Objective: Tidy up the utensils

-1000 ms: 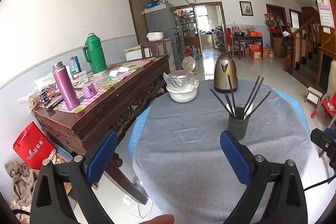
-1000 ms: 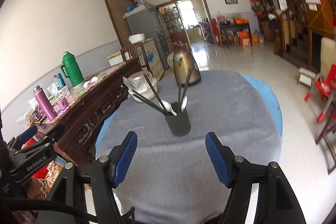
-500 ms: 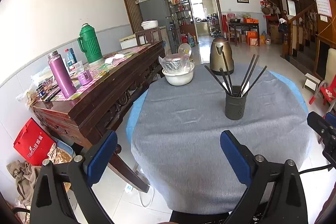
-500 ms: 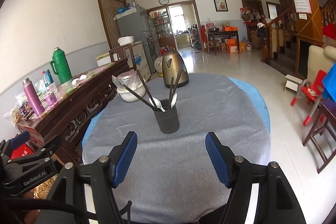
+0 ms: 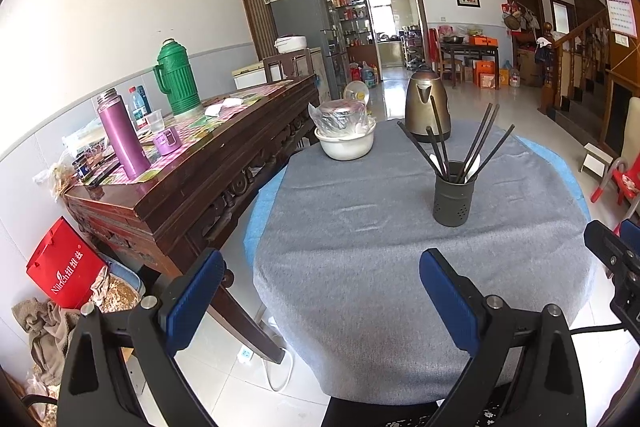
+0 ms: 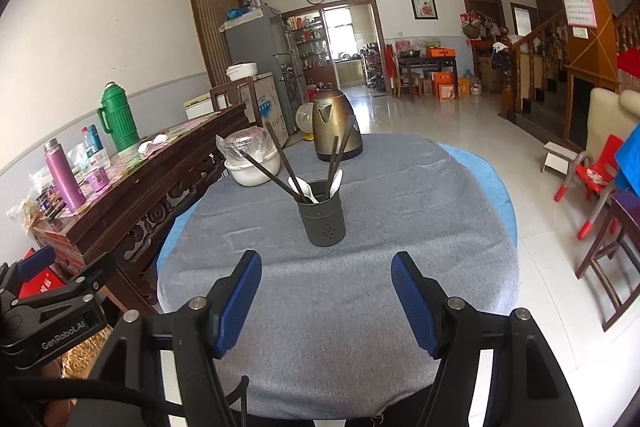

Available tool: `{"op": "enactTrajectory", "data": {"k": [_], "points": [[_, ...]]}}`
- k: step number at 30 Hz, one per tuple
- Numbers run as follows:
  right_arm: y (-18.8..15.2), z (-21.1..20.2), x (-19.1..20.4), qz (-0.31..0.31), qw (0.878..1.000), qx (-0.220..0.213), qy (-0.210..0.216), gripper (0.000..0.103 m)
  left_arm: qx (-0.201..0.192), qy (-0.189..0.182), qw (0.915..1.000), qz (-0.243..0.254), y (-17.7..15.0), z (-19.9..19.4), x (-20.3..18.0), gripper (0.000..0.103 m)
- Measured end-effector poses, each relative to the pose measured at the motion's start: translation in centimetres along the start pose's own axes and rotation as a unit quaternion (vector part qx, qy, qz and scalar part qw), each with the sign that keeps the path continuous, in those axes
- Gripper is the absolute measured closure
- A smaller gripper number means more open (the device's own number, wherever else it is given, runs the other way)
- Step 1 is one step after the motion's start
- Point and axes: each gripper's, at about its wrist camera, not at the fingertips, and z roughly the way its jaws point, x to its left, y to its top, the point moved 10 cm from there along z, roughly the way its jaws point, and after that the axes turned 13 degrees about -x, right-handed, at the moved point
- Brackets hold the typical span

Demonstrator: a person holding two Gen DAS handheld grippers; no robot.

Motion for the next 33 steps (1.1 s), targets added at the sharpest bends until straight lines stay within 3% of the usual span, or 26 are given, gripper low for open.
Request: {"op": "enactTrajectory", "data": {"k": [9, 33], "points": [[0.8, -1.2, 0.8, -0.022, 0.999, -0.026, 0.001, 0.032, -0.002, 0.001, 1.0000, -0.002, 0.0, -0.1, 0.3, 0.005], [1.2, -2.1, 1.5, -0.042, 0.998, -0.039, 0.006, 0.032, -0.003, 0.001, 1.0000, -0.005, -0.2, -0.1, 0.4, 0.005]]}}
